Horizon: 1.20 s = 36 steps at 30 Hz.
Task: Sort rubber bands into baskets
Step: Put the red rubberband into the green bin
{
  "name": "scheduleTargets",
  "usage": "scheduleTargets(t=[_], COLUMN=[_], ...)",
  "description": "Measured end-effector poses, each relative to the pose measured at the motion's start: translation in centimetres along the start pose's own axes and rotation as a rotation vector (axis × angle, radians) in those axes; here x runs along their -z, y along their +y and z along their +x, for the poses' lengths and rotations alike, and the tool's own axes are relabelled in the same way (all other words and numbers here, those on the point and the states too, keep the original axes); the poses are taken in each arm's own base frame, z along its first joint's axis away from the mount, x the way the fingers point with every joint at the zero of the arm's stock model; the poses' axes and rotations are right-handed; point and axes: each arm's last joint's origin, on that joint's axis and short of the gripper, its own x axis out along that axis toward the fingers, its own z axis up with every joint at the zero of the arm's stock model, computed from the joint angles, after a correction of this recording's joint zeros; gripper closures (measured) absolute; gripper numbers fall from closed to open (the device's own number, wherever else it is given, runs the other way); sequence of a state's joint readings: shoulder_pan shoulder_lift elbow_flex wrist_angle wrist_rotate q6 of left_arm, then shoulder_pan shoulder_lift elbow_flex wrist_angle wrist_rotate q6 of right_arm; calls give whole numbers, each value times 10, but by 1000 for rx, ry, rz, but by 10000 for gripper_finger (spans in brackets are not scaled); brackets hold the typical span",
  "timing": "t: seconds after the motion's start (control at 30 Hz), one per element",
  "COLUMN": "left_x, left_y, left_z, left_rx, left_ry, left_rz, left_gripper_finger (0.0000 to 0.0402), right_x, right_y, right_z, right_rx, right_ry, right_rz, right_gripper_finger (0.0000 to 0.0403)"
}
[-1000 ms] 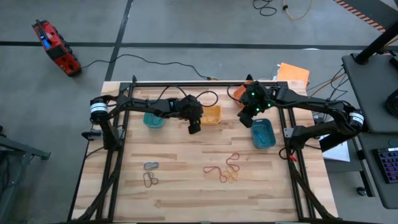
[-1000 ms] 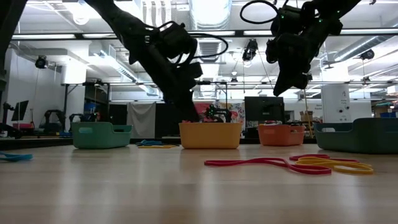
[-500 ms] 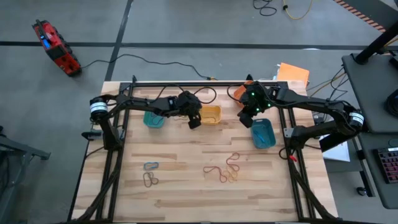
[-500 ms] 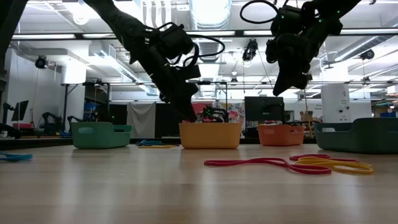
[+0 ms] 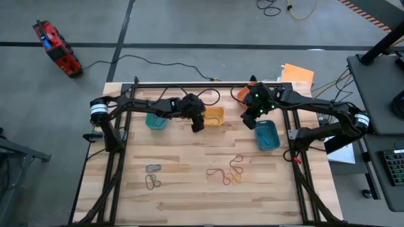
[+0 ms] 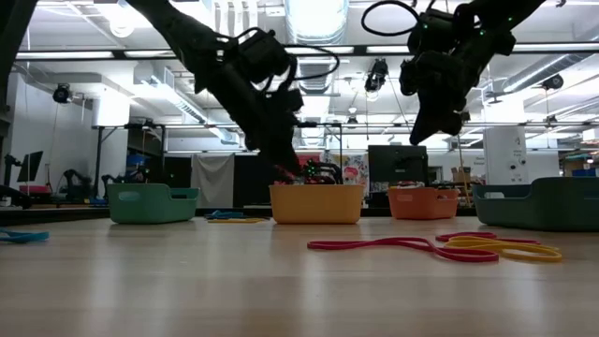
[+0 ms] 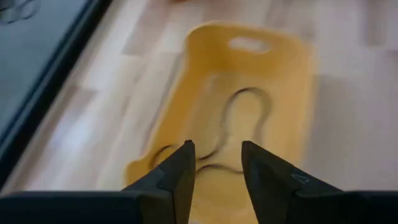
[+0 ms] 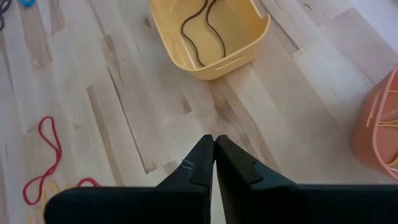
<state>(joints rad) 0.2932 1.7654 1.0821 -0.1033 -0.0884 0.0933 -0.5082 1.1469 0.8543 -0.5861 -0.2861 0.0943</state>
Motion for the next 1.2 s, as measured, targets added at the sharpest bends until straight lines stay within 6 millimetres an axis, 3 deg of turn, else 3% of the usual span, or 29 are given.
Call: scheduleTargets(t=[0.33,0.6,0.9,1.2], left_x=[-5,1,7,37], left_y=[-18,-45,-61,-54], left_z=[-33,-86,-139,-158], left_rx=[154,251,308,313], left_ry=[22,112,-129,-305], left_rz=[59,149,201,69], left_gripper_finger=[283,283,283,283], right_x=[2,6,14,17], right_y=[3,27,58,80], right_z=[2,8,13,10], right_rx=[-4,-31,16,-2], right_ry=[8,37,45,40], right_rz=[51,22,-45,-117], right_gripper_finger=[394,394,394,394])
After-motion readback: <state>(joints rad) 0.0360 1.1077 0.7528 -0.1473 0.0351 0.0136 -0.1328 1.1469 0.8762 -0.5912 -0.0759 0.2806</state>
